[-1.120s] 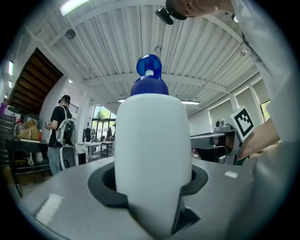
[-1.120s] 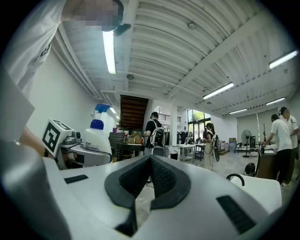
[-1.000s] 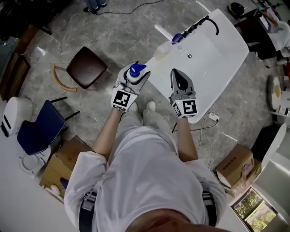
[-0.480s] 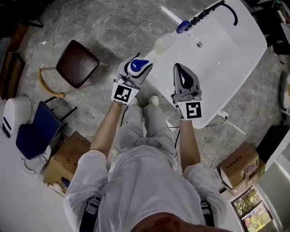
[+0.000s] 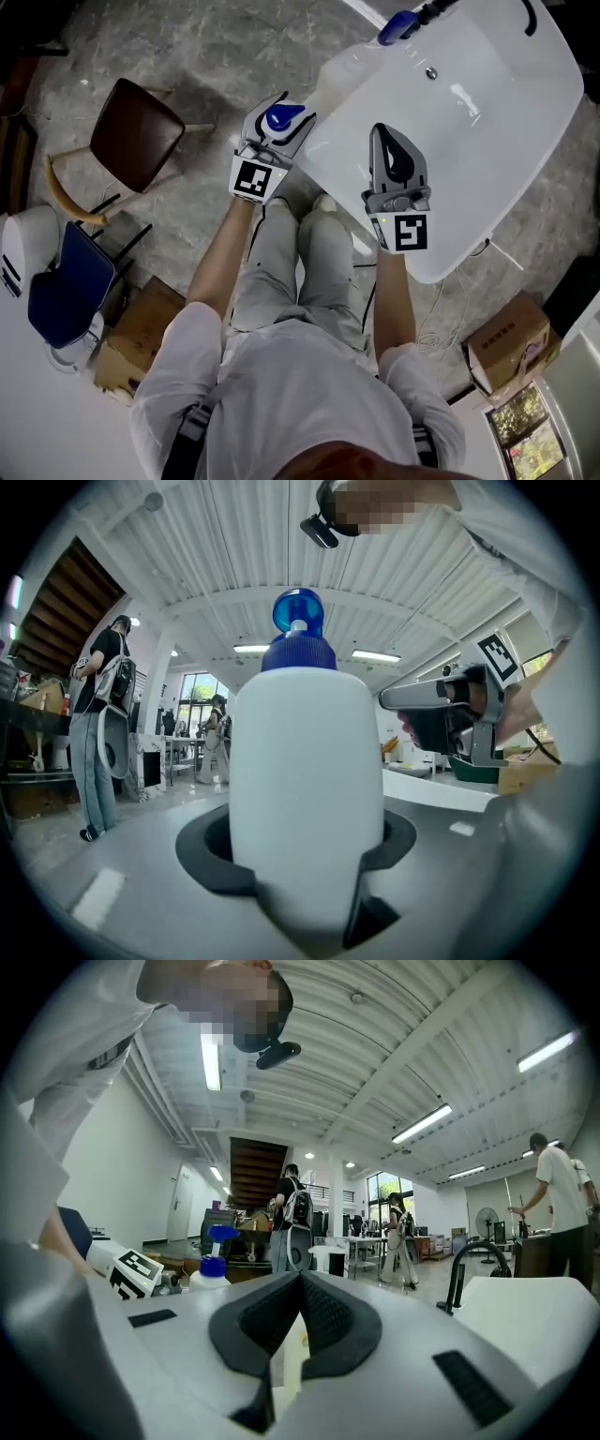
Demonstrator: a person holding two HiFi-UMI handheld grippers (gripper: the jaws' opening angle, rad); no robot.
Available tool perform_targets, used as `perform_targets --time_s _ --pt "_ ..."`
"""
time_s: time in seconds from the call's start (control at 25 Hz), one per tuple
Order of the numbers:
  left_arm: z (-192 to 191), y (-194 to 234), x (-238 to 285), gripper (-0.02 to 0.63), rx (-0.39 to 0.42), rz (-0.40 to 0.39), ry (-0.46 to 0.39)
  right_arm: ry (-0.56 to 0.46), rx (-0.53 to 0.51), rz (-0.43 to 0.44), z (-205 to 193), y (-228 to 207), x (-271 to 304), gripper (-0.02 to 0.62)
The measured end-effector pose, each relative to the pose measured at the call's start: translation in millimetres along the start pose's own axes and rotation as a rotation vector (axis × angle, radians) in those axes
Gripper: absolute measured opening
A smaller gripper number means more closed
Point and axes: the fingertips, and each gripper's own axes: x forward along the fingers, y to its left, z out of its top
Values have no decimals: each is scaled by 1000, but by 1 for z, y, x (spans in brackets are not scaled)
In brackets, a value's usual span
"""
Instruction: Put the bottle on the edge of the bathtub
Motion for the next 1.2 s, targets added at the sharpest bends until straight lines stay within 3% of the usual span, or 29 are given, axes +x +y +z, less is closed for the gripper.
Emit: perform_targets --time_s 0.28,0.56,0.68,0.84,1.04,1.2 --pt "-35 -7 17 249 -3 -21 -8 6 12 -10 -40 0 -2 0" --pt "-64 -21 28 249 -1 -44 18 10 25 -48 -51 -12 -15 0" --pt "-66 -23 28 247 -24 -33 -9 16 26 -56 -48 -17 -23 0" --pt "-62 -26 28 249 20 -33 -37 29 28 -63 -46 -20 -32 0" --pt "-64 -26 23 253 3 -18 -44 60 49 -64 -52 -16 -39 0" --pt "-72 -27 17 327 -3 -39 -8 85 55 -61 -54 -12 -45 0"
